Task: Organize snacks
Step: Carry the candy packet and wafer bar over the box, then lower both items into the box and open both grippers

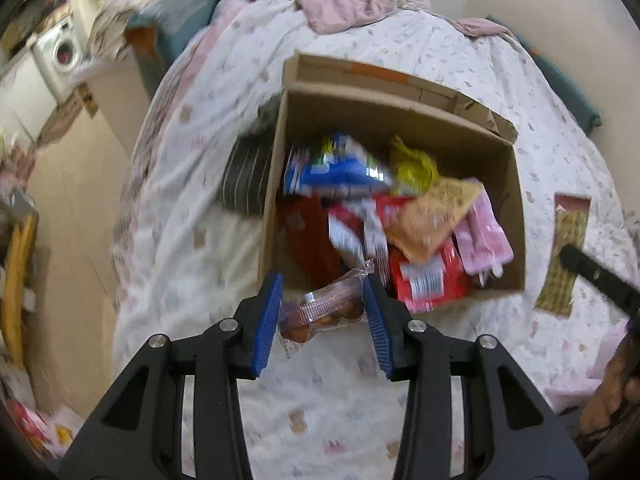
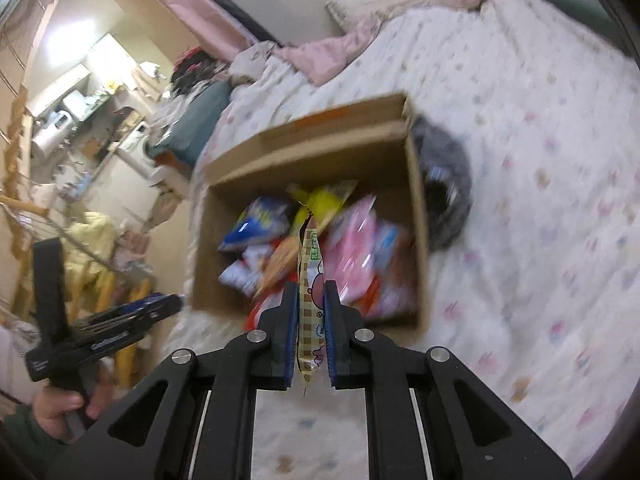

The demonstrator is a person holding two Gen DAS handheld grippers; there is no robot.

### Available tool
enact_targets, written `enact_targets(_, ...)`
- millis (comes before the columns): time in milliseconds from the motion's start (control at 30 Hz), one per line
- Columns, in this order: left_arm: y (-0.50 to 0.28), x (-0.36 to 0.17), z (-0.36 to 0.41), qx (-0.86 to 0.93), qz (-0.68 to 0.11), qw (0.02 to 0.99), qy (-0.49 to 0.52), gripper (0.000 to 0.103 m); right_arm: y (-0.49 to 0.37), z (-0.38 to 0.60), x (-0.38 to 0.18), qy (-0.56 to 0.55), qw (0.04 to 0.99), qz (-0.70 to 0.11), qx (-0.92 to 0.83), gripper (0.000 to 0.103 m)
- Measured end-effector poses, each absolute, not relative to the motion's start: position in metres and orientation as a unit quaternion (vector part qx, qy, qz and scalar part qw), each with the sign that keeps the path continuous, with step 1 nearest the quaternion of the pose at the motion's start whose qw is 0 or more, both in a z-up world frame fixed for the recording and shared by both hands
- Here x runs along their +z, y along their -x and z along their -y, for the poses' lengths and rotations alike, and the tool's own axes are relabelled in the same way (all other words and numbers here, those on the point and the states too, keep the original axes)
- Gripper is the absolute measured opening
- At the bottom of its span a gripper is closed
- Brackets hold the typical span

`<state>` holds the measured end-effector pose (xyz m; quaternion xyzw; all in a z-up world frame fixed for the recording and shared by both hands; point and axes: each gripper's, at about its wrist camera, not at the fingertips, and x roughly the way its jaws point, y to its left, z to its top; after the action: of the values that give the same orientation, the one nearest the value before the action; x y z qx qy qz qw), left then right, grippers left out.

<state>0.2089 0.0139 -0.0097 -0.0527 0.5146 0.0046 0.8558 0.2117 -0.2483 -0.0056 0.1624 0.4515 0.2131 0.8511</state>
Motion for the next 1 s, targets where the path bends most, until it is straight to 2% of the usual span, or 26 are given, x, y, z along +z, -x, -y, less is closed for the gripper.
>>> enact_targets(233,-0.236,-0.031,-0.009,0.004,-0.499,0.866,0.023,0.040,-0.259,0.253,-0.028,-0.121,0.862,-0.464,0.162,0.012)
enact_targets(367,-0.245,-0.042,-0.010,-0.001,-0.510,0.859,0.042,0.040,-0.265,0.249,-0.047,-0.114,0.854,-0.486,0.148,0.012)
enact_targets(467,-0.247,-0.042,-0.006,0.007,-0.498,0.867,0.006,0.040,-0.267,0.245,-0.049,-0.090,0.859,-0.485,0.136,0.012)
enact_targets(700,-0.245,-0.044,-0.005,-0.002,-0.504,0.864,0.018,0.041,-0.269,0.249,-0.054,-0.103,0.852,-0.497,0.132,0.013)
enact_targets(800,-0.243,-0.041,-0.003,0.001,-0.497,0.867,0.015,0.048,-0.268,0.248,-0.055,-0.107,0.849,-0.500,0.134,0.017)
enact_targets(833,-0.243,-0.040,-0.003,0.002,-0.496,0.868,0.016,0.057,-0.268,0.249,-0.054,-0.112,0.849,-0.499,0.134,0.017)
enact_targets(867,-0.242,-0.039,-0.003,0.004,-0.495,0.869,0.019,0.071,-0.268,0.249,-0.054,-0.116,0.848,-0.500,0.135,0.017)
enact_targets(933,-0.241,-0.038,-0.003,0.003,-0.492,0.870,0.023,0.083,-0.266,0.249,-0.050,-0.122,0.850,-0.493,0.142,0.018)
enact_targets(1000,-0.239,-0.036,-0.004,0.001,-0.487,0.873,0.026,0.083,-0.265,0.249,-0.046,-0.120,0.855,-0.484,0.143,0.030)
